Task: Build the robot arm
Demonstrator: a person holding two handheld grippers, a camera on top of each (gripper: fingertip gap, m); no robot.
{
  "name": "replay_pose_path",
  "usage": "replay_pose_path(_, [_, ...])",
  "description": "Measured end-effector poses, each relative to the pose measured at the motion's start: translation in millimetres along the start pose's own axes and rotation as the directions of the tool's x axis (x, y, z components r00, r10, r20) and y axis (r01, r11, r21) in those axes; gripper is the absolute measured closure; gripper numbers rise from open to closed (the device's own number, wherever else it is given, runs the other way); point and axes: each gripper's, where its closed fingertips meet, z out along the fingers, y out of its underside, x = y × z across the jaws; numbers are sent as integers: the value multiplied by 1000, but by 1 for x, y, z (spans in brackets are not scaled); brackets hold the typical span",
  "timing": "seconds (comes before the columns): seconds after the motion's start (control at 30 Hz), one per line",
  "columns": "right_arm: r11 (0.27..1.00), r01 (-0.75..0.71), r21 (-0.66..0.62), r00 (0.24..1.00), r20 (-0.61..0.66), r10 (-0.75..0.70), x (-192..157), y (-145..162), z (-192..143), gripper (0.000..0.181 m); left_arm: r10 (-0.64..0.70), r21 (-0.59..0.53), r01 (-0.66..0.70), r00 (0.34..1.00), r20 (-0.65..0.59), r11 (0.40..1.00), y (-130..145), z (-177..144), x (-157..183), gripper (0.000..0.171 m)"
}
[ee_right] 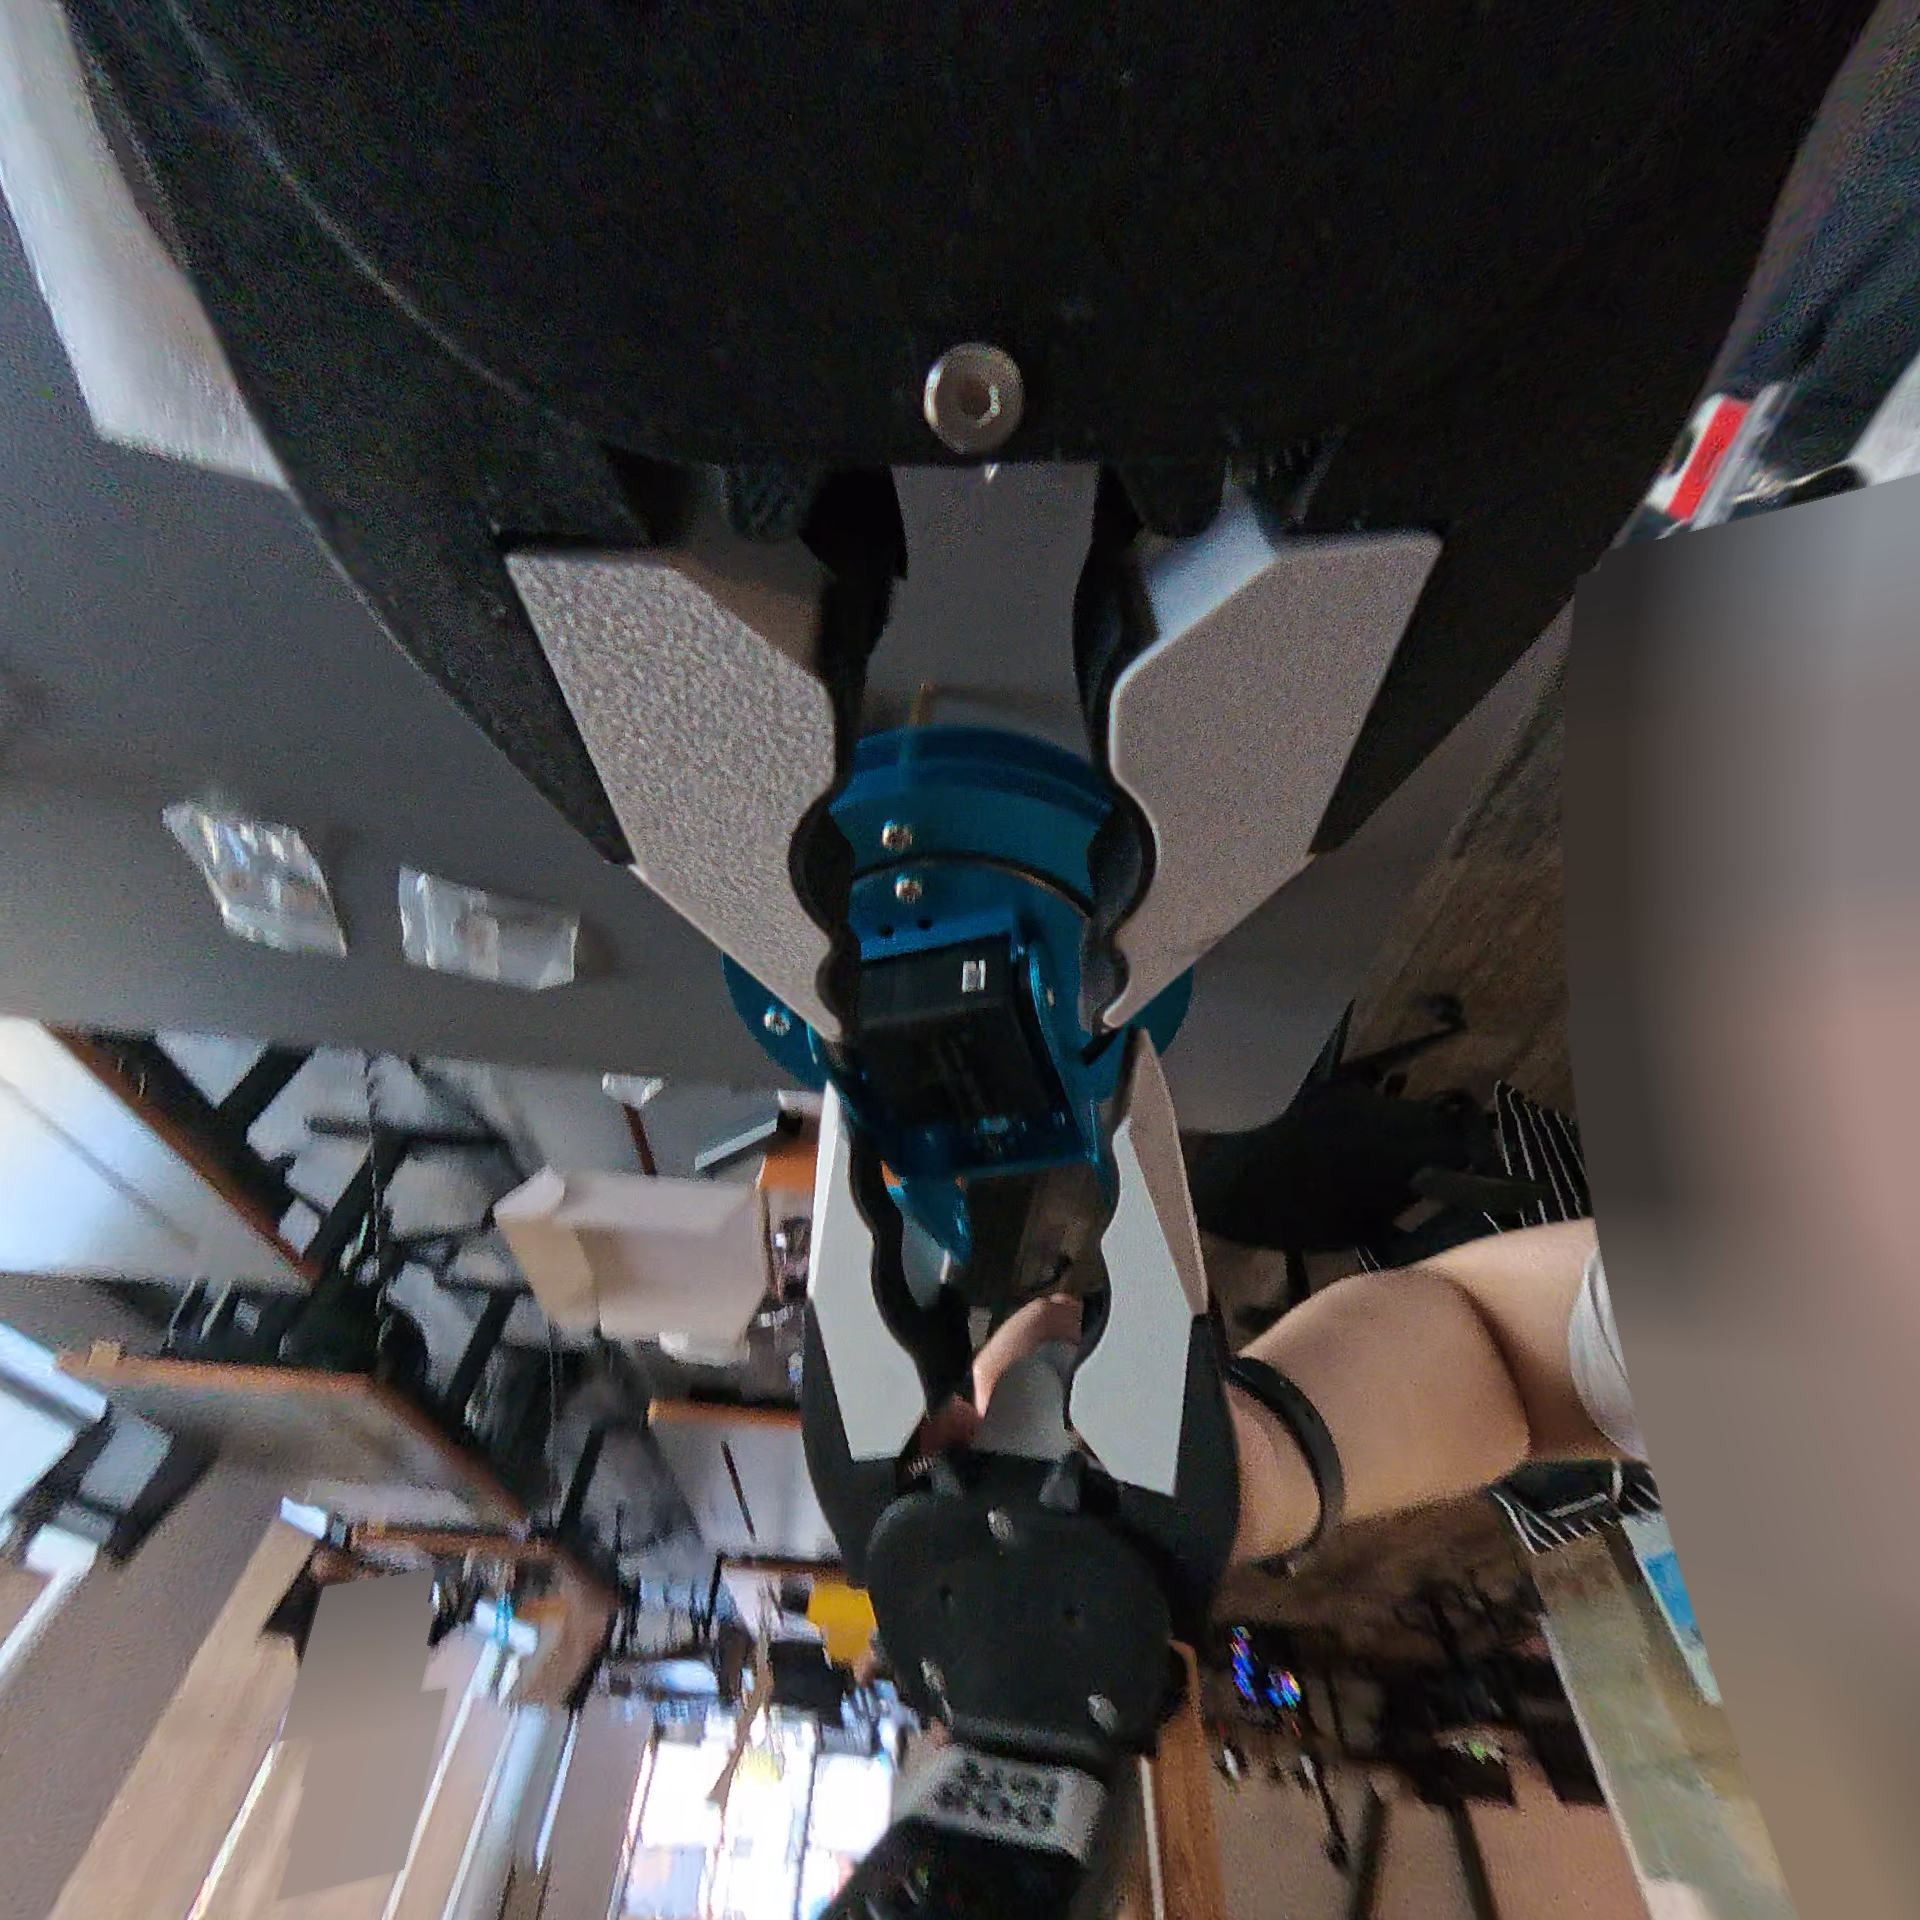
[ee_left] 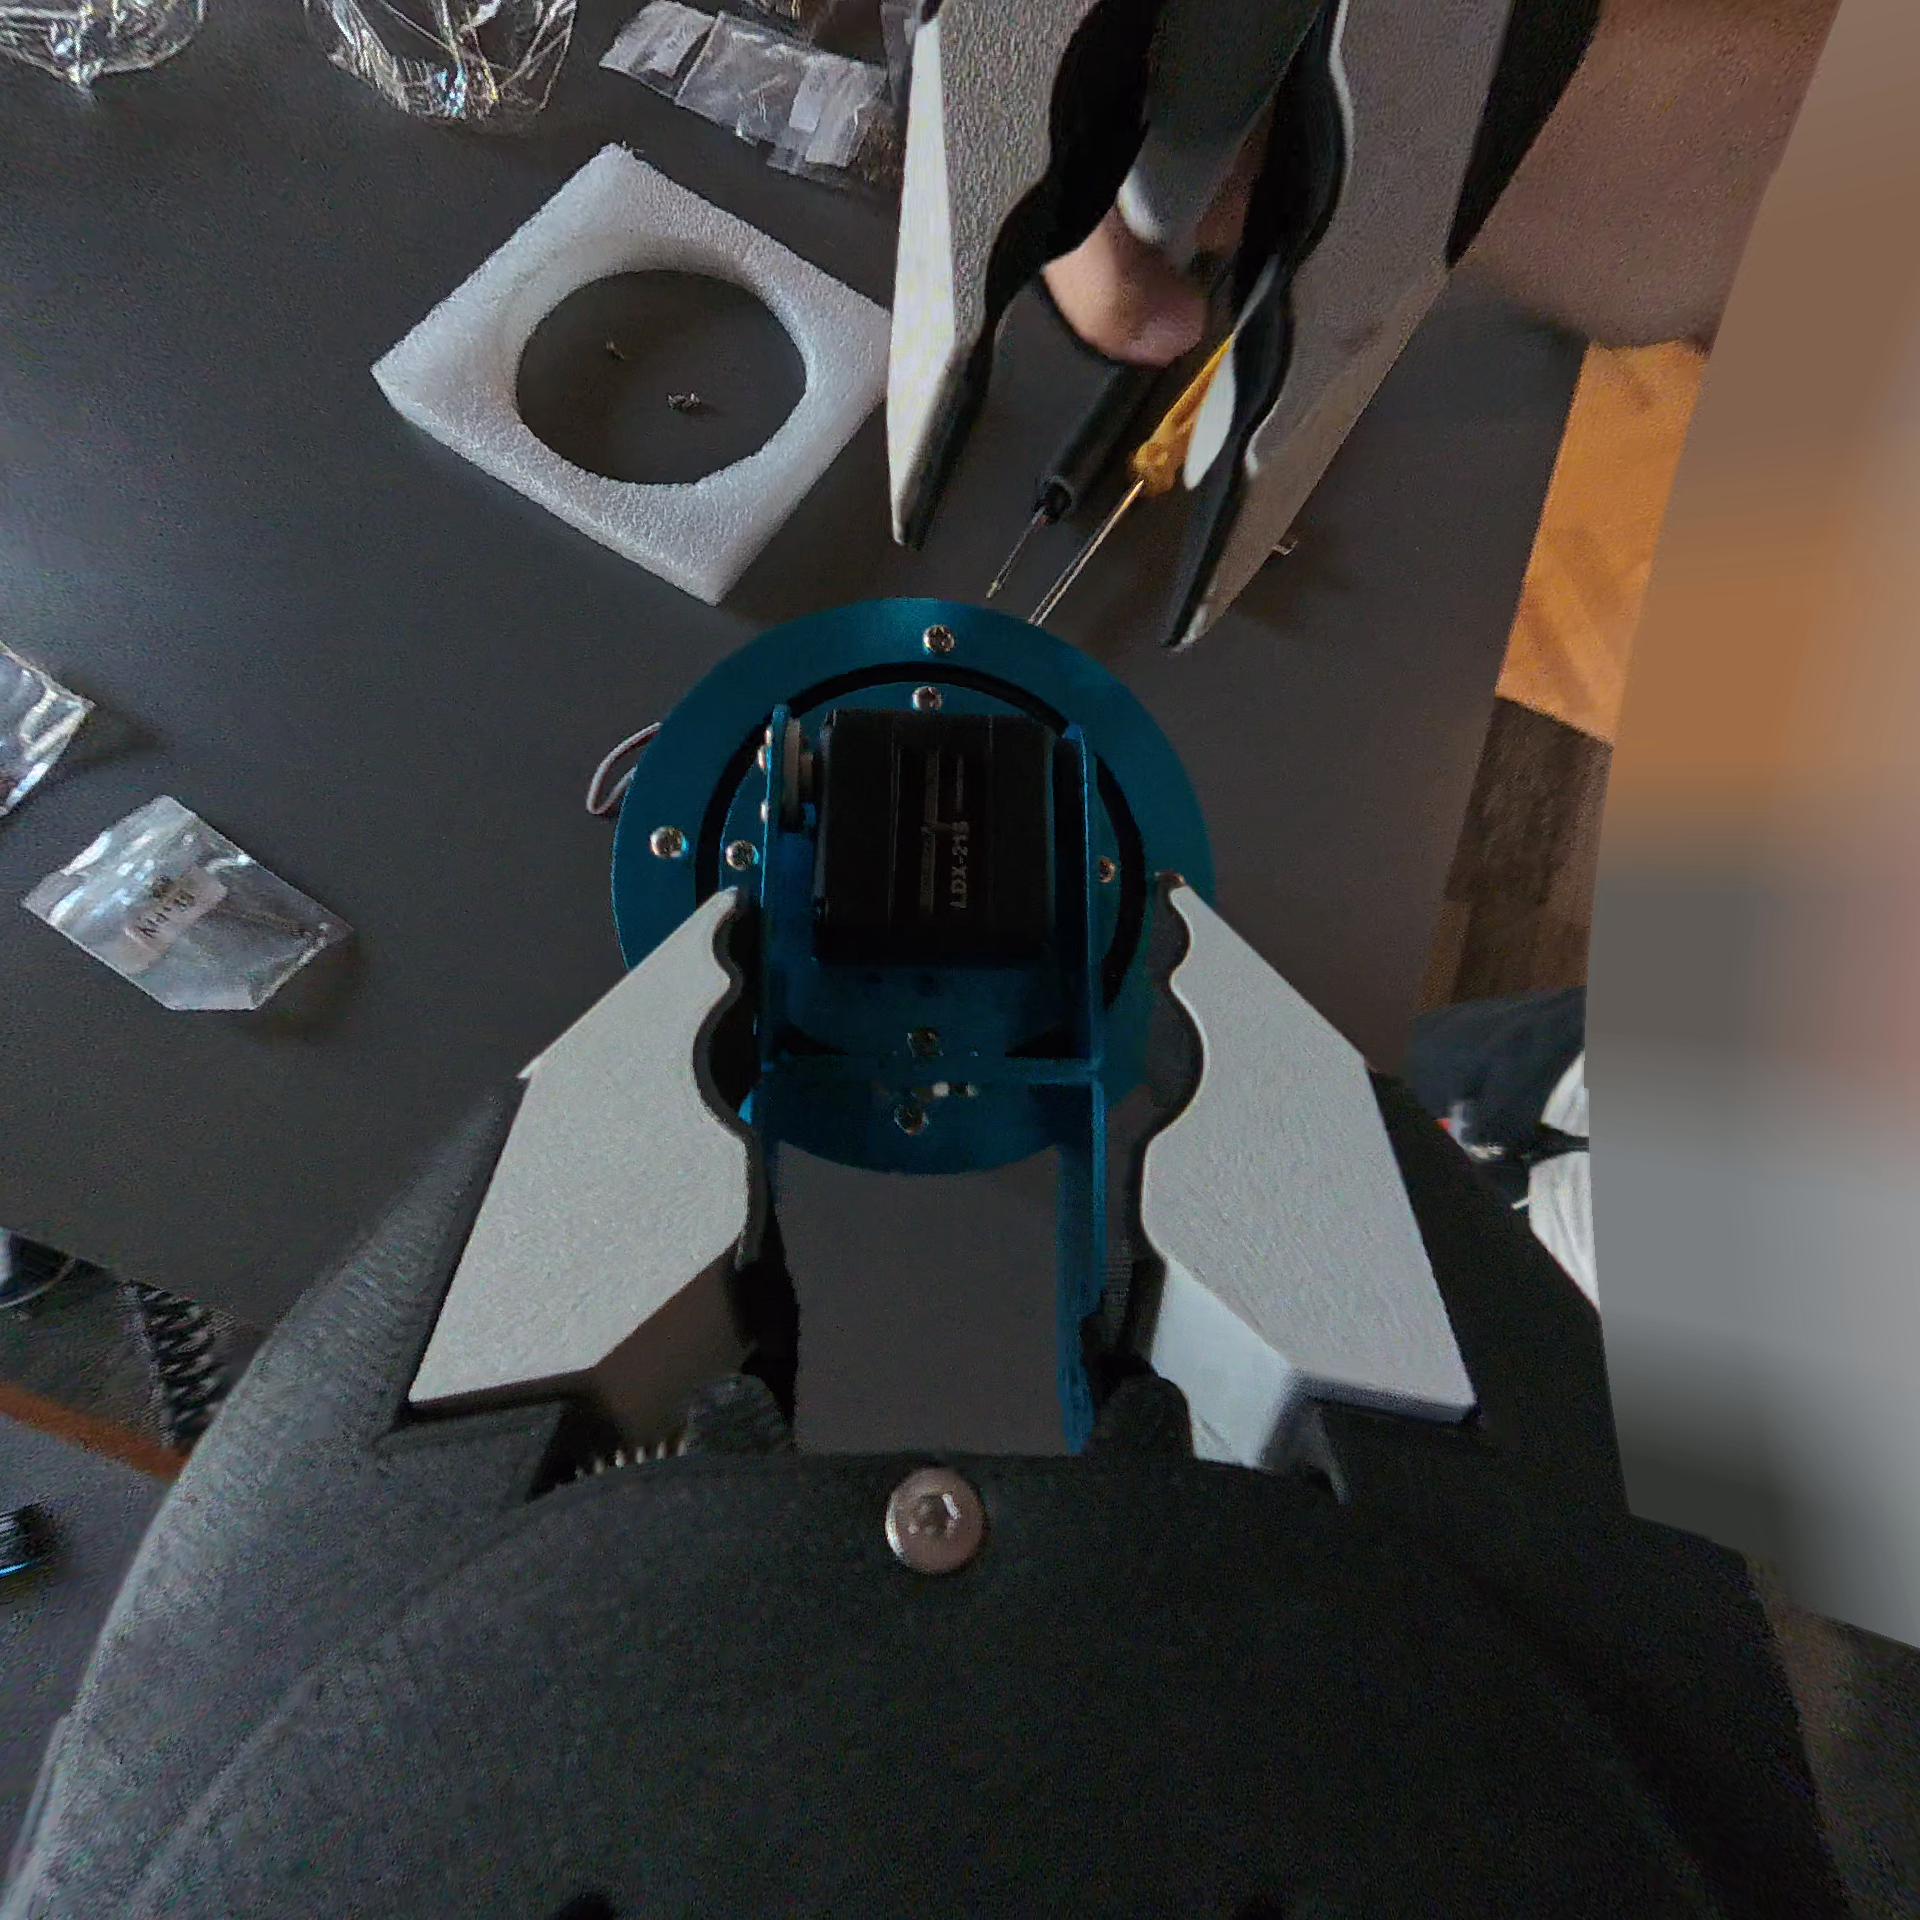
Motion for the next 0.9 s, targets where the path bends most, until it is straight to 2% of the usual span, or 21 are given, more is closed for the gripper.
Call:
replay_pose_path(0.07, [999,48,25,998,50,-49,-7,1,7,140,-17,28,16,1000,16,999,5,-5,-3,98])
replay_pose_path(0.17, [990,144,-10,986,91,-143,-18,14,10,139,8,90,-14,998,64,996,7,-10,-7,104])
replay_pose_path(0.3, [960,277,-35,955,-102,-279,-2,12,6,153,20,106,-29,996,82,994,7,-11,-7,104])
replay_pose_path(0.33, [962,271,-37,953,-130,-273,1,10,5,156,22,96,-30,996,81,995,7,-10,-6,105])
replay_pose_path(0.43, [987,161,-17,983,-92,-161,-4,8,8,158,16,81,-23,997,81,996,5,-8,-4,107])
replay_pose_path(0.5, [995,94,15,995,-47,-93,-10,9,8,158,11,101,-18,997,70,995,5,-8,-4,107])
replay_pose_path(0.6, [998,32,46,997,-72,-29,-6,16,4,159,11,148,-20,998,62,989,3,-8,-3,107])
replay_pose_path(0.8, [998,-3,68,998,-62,7,-2,13,-2,162,22,218,-33,998,53,975,1,-9,-3,107])
replay_pose_path(0.9, [999,11,39,997,-72,-8,0,18,-2,165,25,229,-31,999,31,973,2,-10,-3,107])
